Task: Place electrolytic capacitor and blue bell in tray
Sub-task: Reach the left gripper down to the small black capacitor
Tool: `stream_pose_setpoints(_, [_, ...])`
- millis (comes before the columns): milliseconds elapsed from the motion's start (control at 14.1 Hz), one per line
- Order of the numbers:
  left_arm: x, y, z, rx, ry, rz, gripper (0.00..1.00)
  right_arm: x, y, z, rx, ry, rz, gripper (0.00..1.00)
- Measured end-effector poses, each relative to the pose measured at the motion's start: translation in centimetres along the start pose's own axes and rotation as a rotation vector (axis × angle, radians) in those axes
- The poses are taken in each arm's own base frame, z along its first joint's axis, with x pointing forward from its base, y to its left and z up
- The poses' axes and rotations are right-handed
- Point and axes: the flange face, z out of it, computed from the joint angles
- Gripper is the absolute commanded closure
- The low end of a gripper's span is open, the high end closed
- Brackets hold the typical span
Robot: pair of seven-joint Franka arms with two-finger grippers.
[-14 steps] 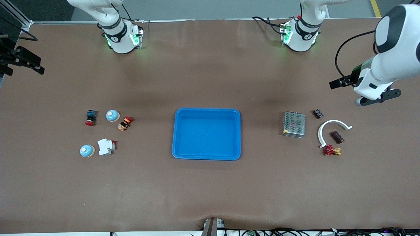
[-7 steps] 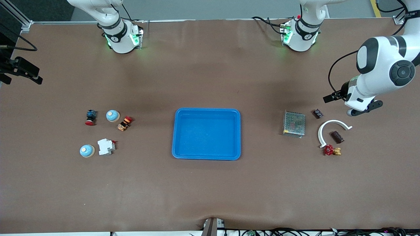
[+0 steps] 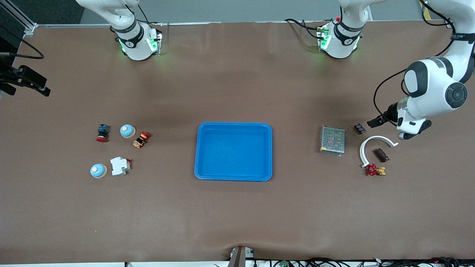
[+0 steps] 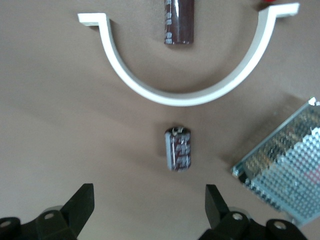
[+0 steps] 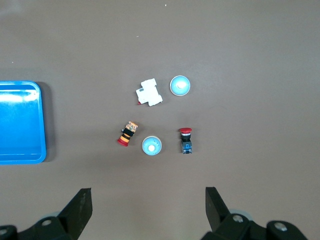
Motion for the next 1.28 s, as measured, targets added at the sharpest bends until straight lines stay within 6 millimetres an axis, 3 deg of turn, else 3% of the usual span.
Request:
stream_pose_setpoints(354, [0.8, 0.2, 5.1, -0.01, -0.017, -0.012, 0.2, 0.0, -0.2, 0.0, 0.011, 0.0, 0.003, 0.0])
stream_pose_setpoints(638, [0.9, 0.5, 6.4, -0.014, -0.023, -0.011, 0.22, 0.0, -0.3, 0.0, 0.012, 0.0, 0.001, 0.0])
stream_pose_setpoints(780, [0.7, 1.1, 6.9, -0.03, -0.028, -0.018, 0.29, 0.0, -0.3, 0.0, 0.013, 0.0, 0.001, 0.0])
stream_pose_setpoints(1063, [0.4, 2.4, 8.3, -0.038, -0.031, -0.002, 0.73, 0.0, -0.5, 0.2, 0.014, -0.004, -0.002, 0.0])
stream_pose_setpoints(1205, [0.5, 2.4, 8.6, -0.039, -0.032, -0.002, 0.97, 0.7, -1.0, 1.7, 0.017, -0.022, -0.009, 0.0])
stream_pose_setpoints(1276, [0.5, 2.5, 8.6, -0.039, -0.032, -0.002, 1.0, 1.4, -1.3, 3.1, 0.018, -0.024, -0.014, 0.0])
